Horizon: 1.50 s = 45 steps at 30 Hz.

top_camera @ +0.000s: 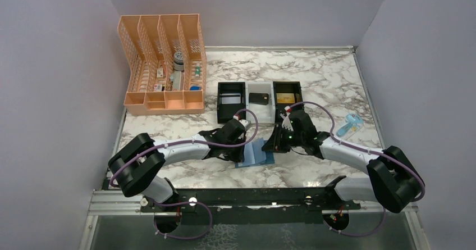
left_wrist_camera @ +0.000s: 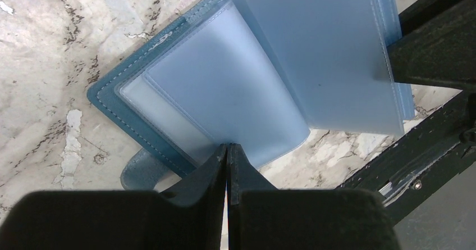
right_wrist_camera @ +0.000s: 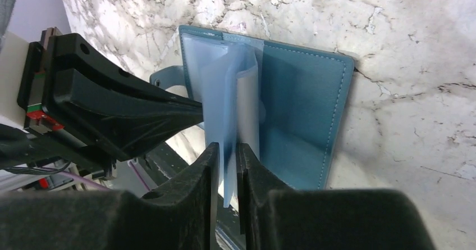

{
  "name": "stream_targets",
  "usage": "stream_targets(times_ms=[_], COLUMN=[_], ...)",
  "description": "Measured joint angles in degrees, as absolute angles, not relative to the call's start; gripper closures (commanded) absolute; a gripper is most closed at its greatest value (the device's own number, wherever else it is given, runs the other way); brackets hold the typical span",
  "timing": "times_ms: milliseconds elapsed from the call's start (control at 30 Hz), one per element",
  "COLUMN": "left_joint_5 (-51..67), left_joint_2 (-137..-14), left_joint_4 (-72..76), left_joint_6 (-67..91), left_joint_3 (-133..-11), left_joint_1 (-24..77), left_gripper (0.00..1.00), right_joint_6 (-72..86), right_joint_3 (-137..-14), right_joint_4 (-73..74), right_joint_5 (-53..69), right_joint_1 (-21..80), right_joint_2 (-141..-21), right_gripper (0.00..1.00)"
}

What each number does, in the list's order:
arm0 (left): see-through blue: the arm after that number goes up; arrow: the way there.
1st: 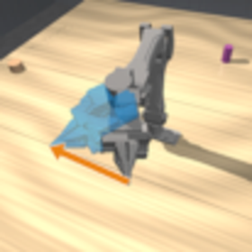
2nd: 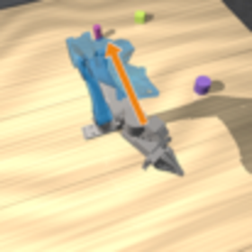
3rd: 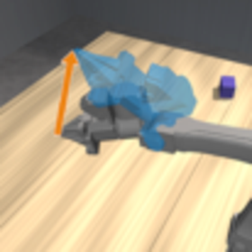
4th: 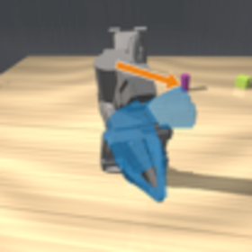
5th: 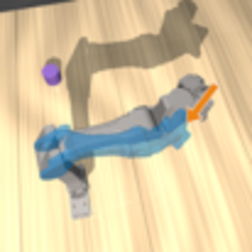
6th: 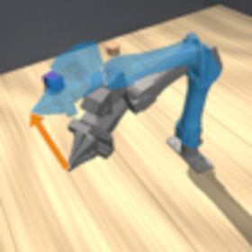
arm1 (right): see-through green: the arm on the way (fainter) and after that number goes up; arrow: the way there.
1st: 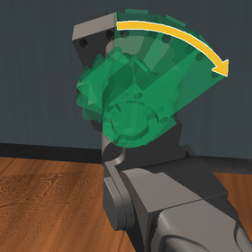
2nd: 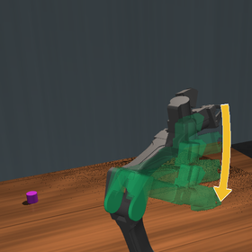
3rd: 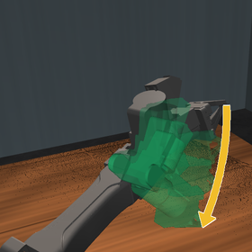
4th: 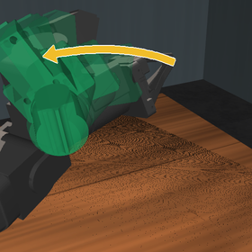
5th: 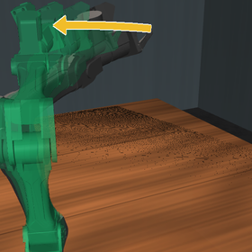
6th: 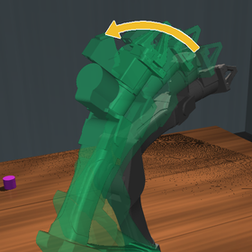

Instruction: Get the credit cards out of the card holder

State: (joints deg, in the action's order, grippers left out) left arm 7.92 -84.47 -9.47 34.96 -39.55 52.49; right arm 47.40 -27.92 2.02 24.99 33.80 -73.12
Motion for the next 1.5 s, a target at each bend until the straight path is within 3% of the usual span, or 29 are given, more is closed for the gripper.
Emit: stream_targets(times_ms=[267,700,1100,1267,1367,1500], left_joint_5=[7.9,7.9,7.9,7.9,7.9,7.8], left_joint_2=[-84.6,-84.6,-84.6,-84.6,-84.3,-83.3], left_joint_4=[-9.5,-9.4,-9.4,-9.5,-9.5,-9.4], left_joint_6=[35.0,35.0,35.0,34.7,34.8,35.4], left_joint_3=[-39.7,-39.7,-39.7,-39.9,-40.2,-40.8], left_joint_1=[52.6,53.4,53.6,53.6,53.6,53.7], left_gripper=[0.93,0.94,0.94,0.77,0.60,0.49], right_joint_6=[48.5,51.8,47.8,46.0,45.2,44.7], right_joint_3=[-27.9,-27.0,-28.9,-29.9,-29.9,-29.9], right_joint_4=[1.1,-12.5,-0.6,7.6,10.2,10.3], right_joint_5=[25.9,38.9,29.1,20.5,17.8,17.5], right_joint_1=[33.8,33.8,33.8,33.8,33.8,33.8], right_joint_2=[-73.3,-83.2,-77.2,-75.0,-72.2,-70.9], right_gripper=[0.99,0.99,0.94,0.85,0.84,0.85])
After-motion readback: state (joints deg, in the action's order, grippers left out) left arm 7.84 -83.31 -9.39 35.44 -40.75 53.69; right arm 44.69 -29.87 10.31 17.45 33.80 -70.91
